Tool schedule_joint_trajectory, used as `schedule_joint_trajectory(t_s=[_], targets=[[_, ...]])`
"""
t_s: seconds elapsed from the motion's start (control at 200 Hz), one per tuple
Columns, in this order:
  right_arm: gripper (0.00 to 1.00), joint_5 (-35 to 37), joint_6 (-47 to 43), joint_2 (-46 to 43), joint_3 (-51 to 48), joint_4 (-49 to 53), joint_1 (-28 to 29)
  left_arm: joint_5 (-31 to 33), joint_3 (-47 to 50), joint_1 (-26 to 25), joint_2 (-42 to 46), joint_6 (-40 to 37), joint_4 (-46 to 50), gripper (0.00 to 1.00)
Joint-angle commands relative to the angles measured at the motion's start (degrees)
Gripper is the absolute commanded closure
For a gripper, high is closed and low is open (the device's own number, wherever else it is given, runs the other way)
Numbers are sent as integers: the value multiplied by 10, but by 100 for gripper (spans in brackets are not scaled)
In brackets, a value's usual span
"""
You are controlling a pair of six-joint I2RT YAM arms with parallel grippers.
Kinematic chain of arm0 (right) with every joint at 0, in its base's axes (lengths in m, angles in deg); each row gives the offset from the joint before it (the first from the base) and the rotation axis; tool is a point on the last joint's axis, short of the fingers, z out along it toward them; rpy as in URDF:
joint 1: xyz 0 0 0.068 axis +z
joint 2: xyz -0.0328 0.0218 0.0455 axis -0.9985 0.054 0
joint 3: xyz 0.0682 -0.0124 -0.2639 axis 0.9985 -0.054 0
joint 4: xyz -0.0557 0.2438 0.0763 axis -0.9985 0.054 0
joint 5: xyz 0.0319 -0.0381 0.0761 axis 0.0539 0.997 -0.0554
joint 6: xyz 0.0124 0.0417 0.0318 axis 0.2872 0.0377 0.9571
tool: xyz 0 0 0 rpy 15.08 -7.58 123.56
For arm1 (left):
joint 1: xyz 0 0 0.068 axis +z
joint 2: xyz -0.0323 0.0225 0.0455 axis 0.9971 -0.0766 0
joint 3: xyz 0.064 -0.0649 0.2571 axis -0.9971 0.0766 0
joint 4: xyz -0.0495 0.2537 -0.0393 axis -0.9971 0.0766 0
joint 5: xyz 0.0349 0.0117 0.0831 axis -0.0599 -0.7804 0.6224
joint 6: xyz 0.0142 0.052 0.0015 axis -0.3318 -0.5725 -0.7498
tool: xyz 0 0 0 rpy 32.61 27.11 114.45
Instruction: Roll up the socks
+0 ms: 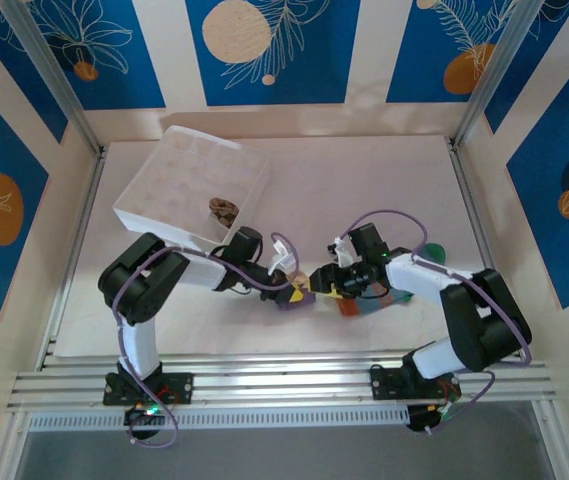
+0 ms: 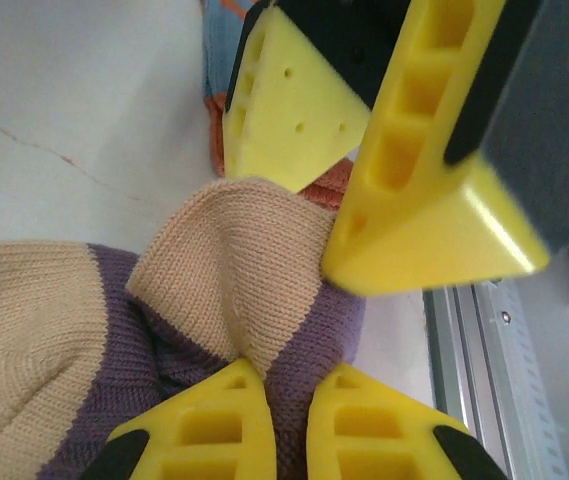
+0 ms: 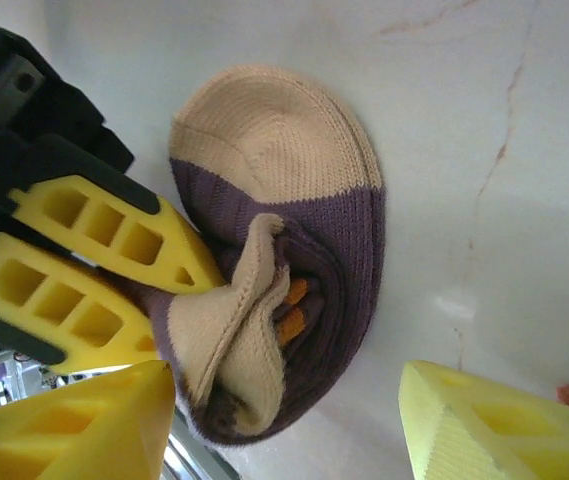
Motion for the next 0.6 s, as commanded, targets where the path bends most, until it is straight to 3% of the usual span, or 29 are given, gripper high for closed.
schedule_joint_trajectory(t_s=[0.0, 0.195, 0.595], targets=[[39, -16, 7, 31, 26, -21, 15, 79, -2, 4, -31, -30, 136, 88], [48, 7, 19, 99, 65, 0, 38, 106, -10, 3, -26, -52, 163, 79], [82, 51, 37, 194, 97, 79, 42, 152, -8, -7, 69, -136, 191, 67]])
